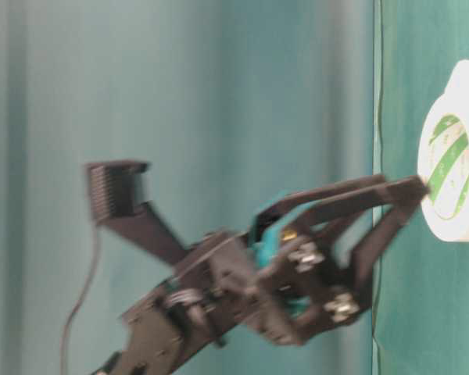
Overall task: Peel off the duct tape with your right arm.
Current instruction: 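Move the left gripper over the tape roll and lower onto its rim, then close the left gripper on the roll's rim and lift it upright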
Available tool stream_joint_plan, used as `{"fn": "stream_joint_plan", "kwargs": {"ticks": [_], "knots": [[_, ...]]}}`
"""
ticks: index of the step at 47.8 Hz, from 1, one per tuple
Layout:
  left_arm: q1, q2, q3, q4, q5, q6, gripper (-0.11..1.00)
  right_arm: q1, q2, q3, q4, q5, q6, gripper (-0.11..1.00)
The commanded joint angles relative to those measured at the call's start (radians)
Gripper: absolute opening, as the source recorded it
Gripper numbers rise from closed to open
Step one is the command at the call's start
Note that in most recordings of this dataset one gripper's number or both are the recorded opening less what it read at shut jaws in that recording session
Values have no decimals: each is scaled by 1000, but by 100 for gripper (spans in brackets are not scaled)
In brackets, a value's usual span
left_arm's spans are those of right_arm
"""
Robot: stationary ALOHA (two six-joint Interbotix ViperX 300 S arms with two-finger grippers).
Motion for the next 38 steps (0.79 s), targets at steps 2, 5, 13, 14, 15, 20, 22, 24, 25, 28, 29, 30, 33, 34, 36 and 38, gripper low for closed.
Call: {"fn": "stream_joint_plan", "kwargs": {"ticks": [2,5,13,14,15,20,22,24,25,28,29,30,33,34,36,38], "knots": [[5,15,-38,0,-9,0,85,-2,8,-11,0,-9,2,77],[5,37,-48,0,-9,0,85,-2,8,-11,0,-9,2,77],[5,97,-74,2,-9,2,85,-2,8,-8,0,-9,2,77],[5,103,-77,2,-9,2,85,-2,8,-8,0,-9,2,77],[5,110,-78,2,-9,2,85,-2,8,-6,0,-9,2,77],[9,143,-91,2,-9,2,85,0,8,-3,0,-9,2,77],[11,153,-94,2,-9,2,85,-2,8,-3,0,-9,3,77],[11,161,-97,2,-9,2,85,-2,8,-2,0,-9,3,77],[12,164,-97,2,-9,2,85,0,8,-2,0,-9,3,77],[14,173,-98,2,-9,2,85,-2,8,0,0,-9,3,77],[14,176,-98,2,-9,2,85,0,8,0,0,-9,3,77],[15,178,-100,2,-9,2,85,-2,8,-2,0,-9,3,77],[20,186,-98,2,-9,2,85,-2,8,0,0,-9,3,77],[20,189,-100,2,-11,2,85,-2,8,0,0,-9,3,77],[21,192,-98,2,-12,2,85,0,8,2,0,-9,3,77],[21,195,-98,2,-14,2,85,-2,8,2,0,-9,3,77]]}}
